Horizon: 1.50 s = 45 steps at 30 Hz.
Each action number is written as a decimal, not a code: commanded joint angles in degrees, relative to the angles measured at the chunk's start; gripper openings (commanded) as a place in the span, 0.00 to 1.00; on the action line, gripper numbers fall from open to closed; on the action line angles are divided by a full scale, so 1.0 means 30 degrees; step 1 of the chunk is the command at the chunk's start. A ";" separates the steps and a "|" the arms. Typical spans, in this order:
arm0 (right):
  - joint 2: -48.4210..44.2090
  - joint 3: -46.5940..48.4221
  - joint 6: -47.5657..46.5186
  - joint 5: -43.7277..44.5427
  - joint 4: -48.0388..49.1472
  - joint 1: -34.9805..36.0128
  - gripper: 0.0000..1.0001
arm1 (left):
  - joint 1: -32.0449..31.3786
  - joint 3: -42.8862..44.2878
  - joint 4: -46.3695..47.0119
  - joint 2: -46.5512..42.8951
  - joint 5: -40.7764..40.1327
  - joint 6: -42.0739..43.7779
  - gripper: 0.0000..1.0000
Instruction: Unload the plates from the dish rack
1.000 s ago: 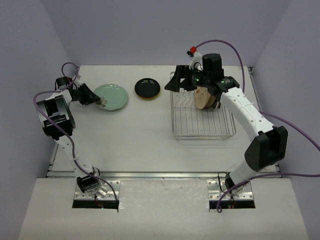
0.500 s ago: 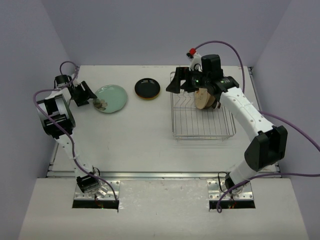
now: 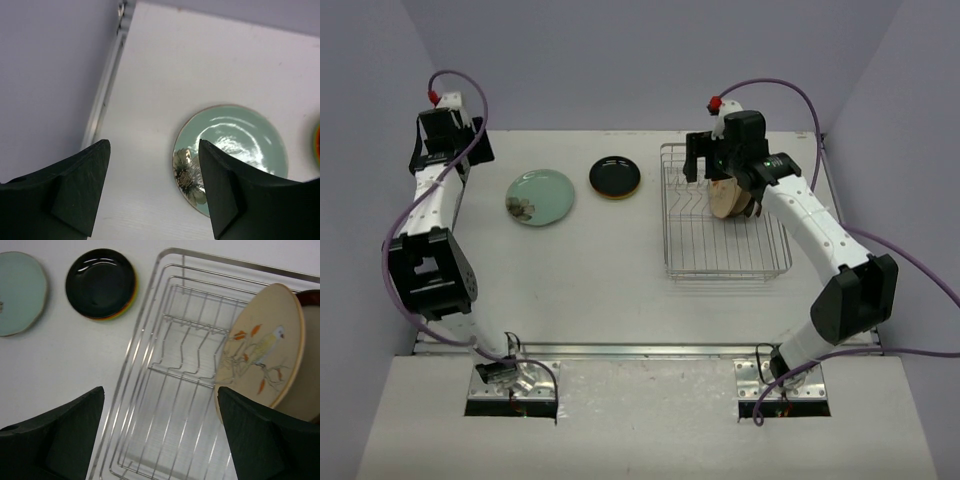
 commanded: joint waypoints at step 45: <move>0.2258 0.0430 -0.0044 0.9401 0.2410 -0.1369 0.00 | -0.7194 -0.4633 0.3614 -0.6267 -0.3361 0.2066 0.92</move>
